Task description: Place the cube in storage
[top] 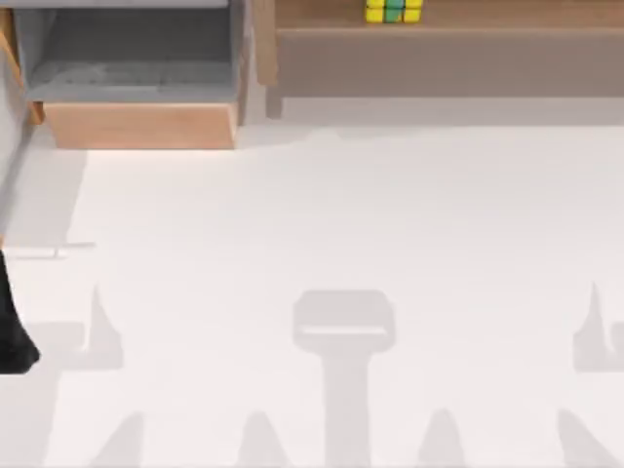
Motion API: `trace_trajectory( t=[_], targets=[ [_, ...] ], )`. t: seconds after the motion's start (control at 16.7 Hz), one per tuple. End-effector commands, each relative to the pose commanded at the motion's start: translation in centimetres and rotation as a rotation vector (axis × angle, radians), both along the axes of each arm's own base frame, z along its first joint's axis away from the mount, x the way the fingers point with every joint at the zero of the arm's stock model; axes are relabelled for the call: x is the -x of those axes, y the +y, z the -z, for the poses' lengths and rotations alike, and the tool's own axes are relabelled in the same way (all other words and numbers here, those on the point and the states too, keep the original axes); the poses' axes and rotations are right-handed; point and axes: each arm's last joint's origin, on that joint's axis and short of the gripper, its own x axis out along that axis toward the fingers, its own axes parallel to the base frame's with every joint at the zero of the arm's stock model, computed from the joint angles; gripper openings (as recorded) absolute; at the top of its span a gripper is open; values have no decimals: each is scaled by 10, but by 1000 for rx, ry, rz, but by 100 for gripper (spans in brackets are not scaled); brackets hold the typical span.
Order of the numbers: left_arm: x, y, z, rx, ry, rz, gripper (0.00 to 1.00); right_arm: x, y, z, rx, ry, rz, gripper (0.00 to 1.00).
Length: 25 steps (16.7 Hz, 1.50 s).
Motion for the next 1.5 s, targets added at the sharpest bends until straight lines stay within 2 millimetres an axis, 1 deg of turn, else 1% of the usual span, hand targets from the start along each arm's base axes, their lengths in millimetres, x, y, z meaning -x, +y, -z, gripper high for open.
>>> trace_trajectory(
  t=[0.18, 0.3, 0.36, 0.48, 0.6, 0.66, 0.78, 0.9, 0.96, 1.02, 1.08, 1.14, 1.26, 1.38, 1.5],
  targets=[
    [0, 0, -3, 0, -4, -1, 100, 0, 0, 0, 0, 0, 0, 100],
    [-1, -2, -17, 1, -25, -3, 100, 0, 0, 0, 0, 0, 0, 100],
    [-2, -3, -28, 3, -39, -3, 100, 0, 0, 0, 0, 0, 0, 100],
    [-7, -7, -56, 9, -70, -1, 100, 0, 0, 0, 0, 0, 0, 100],
    [-20, -15, -89, 18, -94, 2, 100, 0, 0, 0, 0, 0, 0, 100],
    [-31, -20, -105, 23, -98, 4, 100, 0, 0, 0, 0, 0, 0, 100],
    [-61, -36, -133, 31, -91, 9, 100, 0, 0, 0, 0, 0, 0, 100],
    [-101, -62, -151, 31, -69, 16, 100, 0, 0, 0, 0, 0, 0, 100],
    [-123, -79, -155, 29, -55, 20, 100, 0, 0, 0, 0, 0, 0, 100],
    [-145, -98, -155, 25, -39, 24, 100, 0, 0, 0, 0, 0, 0, 100],
    [-168, -120, -151, 18, -21, 28, 100, 0, 0, 0, 0, 0, 0, 100],
    [-189, -144, -143, 10, -3, 33, 100, 0, 0, 0, 0, 0, 0, 100],
    [-225, -194, -116, -9, 27, 42, 100, 0, 0, 0, 0, 0, 0, 100],
    [-250, -242, -82, -25, 45, 48, 100, 0, 0, 0, 0, 0, 0, 100],
    [-265, -284, -49, -32, 46, 47, 100, 0, 0, 0, 0, 0, 0, 100]
  ],
)
